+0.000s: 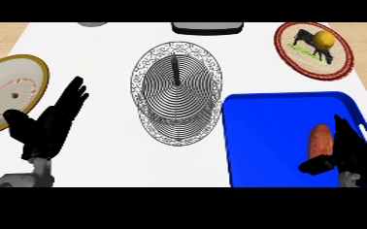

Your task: Pick the sweet potato from the tray and place it in the tiered basket

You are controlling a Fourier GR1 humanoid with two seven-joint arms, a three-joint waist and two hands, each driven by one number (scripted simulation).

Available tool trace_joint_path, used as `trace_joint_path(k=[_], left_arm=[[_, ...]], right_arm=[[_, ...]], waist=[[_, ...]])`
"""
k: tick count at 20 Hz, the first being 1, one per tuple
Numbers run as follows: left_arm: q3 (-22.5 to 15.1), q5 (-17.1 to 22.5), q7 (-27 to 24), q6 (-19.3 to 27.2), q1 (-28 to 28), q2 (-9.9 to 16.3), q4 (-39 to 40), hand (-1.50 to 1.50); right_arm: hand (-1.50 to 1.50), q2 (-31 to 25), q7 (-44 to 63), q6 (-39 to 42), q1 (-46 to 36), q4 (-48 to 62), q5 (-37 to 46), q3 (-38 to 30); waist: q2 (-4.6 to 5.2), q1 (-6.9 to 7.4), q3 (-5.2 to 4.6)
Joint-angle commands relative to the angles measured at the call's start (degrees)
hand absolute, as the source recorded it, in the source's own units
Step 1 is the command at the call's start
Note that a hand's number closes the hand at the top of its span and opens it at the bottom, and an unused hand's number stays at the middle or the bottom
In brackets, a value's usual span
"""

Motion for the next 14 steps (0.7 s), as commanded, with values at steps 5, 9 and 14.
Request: trace_joint_path(k=[5, 9, 14], left_arm=[[-0.25, -2.02, 0.38, -0.93, 2.81, -2.02, -1.83, 0.0], [1.29, -1.78, 2.22, -1.14, -0.34, -1.94, -2.13, 0.0], [2.92, -1.27, -0.09, -2.96, -1.83, -1.18, 1.91, 0.0]], right_arm=[[1.5, 2.22, -4.44, 6.94, -0.26, 4.76, -2.55, 0.07], [1.5, 1.55, -7.47, 6.51, 1.67, 5.02, 0.75, 1.3], [1.5, -3.95, -20.13, 9.46, -1.7, 6.74, 2.77, 5.07]], waist=[[0.0, 0.2, 0.01], [-0.03, 0.0, 0.01], [0.15, 0.33, 0.04]])
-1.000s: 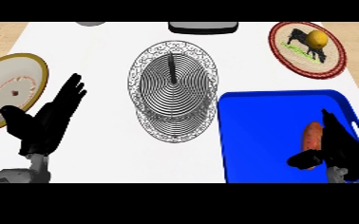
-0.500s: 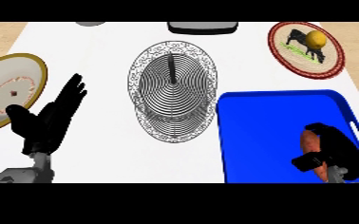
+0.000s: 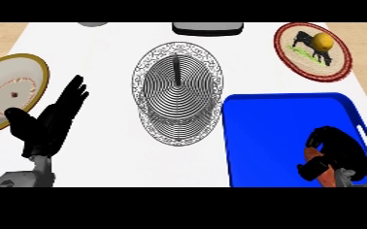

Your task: Pick the sweet potato from the tray and place it in the tiered basket

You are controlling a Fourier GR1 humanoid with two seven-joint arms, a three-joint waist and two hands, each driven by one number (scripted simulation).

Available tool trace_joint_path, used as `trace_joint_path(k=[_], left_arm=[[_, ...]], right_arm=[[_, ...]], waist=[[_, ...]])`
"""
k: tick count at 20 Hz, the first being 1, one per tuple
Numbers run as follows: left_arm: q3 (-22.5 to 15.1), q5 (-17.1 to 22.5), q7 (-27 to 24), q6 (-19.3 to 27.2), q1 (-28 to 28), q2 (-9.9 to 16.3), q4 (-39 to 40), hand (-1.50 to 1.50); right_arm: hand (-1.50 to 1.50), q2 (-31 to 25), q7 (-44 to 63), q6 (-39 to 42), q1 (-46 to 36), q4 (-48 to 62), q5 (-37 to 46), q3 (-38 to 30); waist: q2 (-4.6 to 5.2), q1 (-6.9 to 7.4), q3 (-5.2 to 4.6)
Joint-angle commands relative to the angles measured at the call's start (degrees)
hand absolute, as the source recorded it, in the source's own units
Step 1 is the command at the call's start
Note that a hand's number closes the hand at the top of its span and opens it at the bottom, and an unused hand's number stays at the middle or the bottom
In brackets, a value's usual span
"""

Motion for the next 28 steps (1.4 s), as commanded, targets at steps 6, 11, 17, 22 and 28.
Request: trace_joint_path(k=[6, 11, 17, 22, 28], left_arm=[[-0.3, 0.55, 1.37, -0.79, -0.67, -0.07, -0.97, 0.0], [0.97, -0.22, 0.74, 0.09, -1.07, 0.0, 0.17, 0.0], [1.51, 0.23, 0.92, -0.14, -1.41, -0.09, 0.42, 0.0], [2.17, -0.35, -0.77, -0.39, 1.17, -0.37, 0.97, 0.0], [0.14, -2.08, 2.89, 0.35, 1.19, -2.01, -3.89, 0.0]], right_arm=[[1.5, -15.67, -37.96, -0.01, -4.25, 4.07, 3.47, 6.04], [1.5, -14.95, -51.55, -12.64, -7.24, 7.24, -0.19, -1.87], [1.5, -8.2, -59.08, -12.43, -9.94, -0.26, -17.96, -10.08], [1.5, -11.41, -57.69, -4.06, -6.68, -13.92, -28.38, -15.79], [1.5, -10.3, -41.49, 3.45, -13.19, -24.63, -30.69, -13.75]], waist=[[0.62, 1.72, 0.87], [0.49, 0.21, 0.78], [0.16, -0.79, 0.72], [0.01, -1.41, 0.56], [0.26, -0.2, 0.58]])
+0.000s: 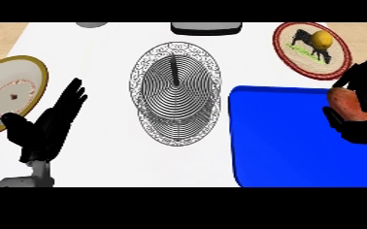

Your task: Pick the sweet potato from the tray and place it in the tiered basket

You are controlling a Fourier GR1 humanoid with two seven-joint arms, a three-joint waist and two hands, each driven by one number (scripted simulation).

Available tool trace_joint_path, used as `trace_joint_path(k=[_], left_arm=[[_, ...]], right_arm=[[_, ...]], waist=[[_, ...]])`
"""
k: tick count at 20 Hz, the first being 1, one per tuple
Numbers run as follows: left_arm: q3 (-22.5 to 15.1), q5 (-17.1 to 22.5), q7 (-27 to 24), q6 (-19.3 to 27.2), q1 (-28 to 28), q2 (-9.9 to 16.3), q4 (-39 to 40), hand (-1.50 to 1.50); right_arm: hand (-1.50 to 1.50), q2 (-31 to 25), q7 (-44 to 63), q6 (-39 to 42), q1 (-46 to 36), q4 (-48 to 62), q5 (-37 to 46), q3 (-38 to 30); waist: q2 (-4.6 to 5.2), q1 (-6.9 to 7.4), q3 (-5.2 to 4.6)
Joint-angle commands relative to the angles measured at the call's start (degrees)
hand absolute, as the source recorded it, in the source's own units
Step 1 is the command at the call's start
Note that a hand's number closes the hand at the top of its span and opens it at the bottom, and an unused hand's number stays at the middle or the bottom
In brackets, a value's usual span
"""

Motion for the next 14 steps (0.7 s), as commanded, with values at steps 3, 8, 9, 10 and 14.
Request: trace_joint_path(k=[3, 8, 9, 10, 14], left_arm=[[2.75, 1.77, 1.76, -2.89, -1.51, 1.7, 0.92, 0.0], [1.38, -0.46, 0.48, -2.01, -3.89, -0.52, 3.49, 0.0], [0.87, -1.41, 4.18, 0.3, -6.12, -1.19, 1.33, 0.0], [-0.13, -2.1, 2.01, -0.03, -2.76, -1.94, 0.62, 0.0], [2.89, -0.78, 1.26, -2.17, -5.11, -0.63, 4.45, 0.0]], right_arm=[[1.5, 2.67, 14.05, 4.94, -4.29, -13.19, -2.24, 3.69], [1.5, 7.97, 30.27, 5.13, -18.66, -13.89, 1.72, 12.55], [1.5, 9.99, 30.95, 4.4, -17.01, -16.1, 4.0, 14.62], [1.5, 11.28, 35.22, 4.9, -21.61, -14.48, 4.76, 16.63], [1.5, 18.75, 40.41, 4.32, -26.64, -10.48, 10.27, 22.04]], waist=[[0.13, 0.37, -0.02], [0.31, 1.14, -0.09], [0.22, 0.76, -0.03], [0.22, 1.24, -0.06], [0.25, 0.81, -0.03]])
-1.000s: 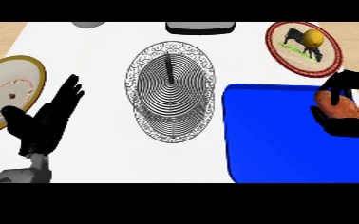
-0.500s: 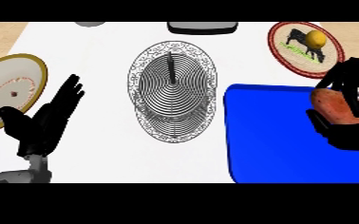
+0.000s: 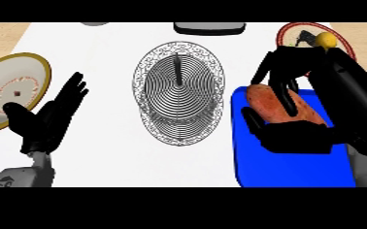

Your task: Pick the sweet potato from the tray and place it in the tiered basket

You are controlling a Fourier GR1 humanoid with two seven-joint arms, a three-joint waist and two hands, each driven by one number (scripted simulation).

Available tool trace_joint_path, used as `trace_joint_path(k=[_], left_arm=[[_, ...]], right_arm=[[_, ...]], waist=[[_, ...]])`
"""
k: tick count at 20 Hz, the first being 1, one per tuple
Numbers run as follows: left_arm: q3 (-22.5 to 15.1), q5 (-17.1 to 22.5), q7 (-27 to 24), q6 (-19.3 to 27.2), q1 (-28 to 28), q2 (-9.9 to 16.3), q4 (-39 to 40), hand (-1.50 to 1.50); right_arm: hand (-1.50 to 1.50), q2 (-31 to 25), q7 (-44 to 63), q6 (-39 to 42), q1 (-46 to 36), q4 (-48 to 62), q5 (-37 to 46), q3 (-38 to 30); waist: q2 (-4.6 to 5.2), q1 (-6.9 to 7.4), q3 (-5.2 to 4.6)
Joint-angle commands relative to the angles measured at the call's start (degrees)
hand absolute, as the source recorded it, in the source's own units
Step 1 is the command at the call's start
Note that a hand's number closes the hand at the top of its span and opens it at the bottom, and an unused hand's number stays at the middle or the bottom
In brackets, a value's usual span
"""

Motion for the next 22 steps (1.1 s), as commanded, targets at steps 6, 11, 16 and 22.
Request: trace_joint_path(k=[6, 11, 16, 22], left_arm=[[0.84, -0.59, -0.65, -1.9, 0.1, -0.87, 0.87, 0.0], [0.72, -2.4, -0.13, -0.35, 2.58, -2.01, -2.35, 0.0], [1.07, -2.32, 0.01, -1.9, 3.66, -2.1, -3.72, 0.0], [-0.86, -4.45, 6.03, 1.42, 2.17, -4.73, -8.22, 0.0]], right_arm=[[1.5, 15.06, 10.08, -0.86, -11.55, 9.78, 10.12, 8.29], [1.5, 19.17, 15.82, 1.23, -9.52, 8.22, 13.4, 10.39], [1.5, 22.37, 7.3, -0.79, -12.26, 20.39, 17.04, 8.21], [1.5, 25.4, 2.32, -4.54, -12.49, 27.08, 23.44, 7.58]], waist=[[0.03, -0.17, 0.06], [-0.07, -0.36, 0.07], [0.03, -0.13, 0.08], [0.0, -0.13, 0.1]])
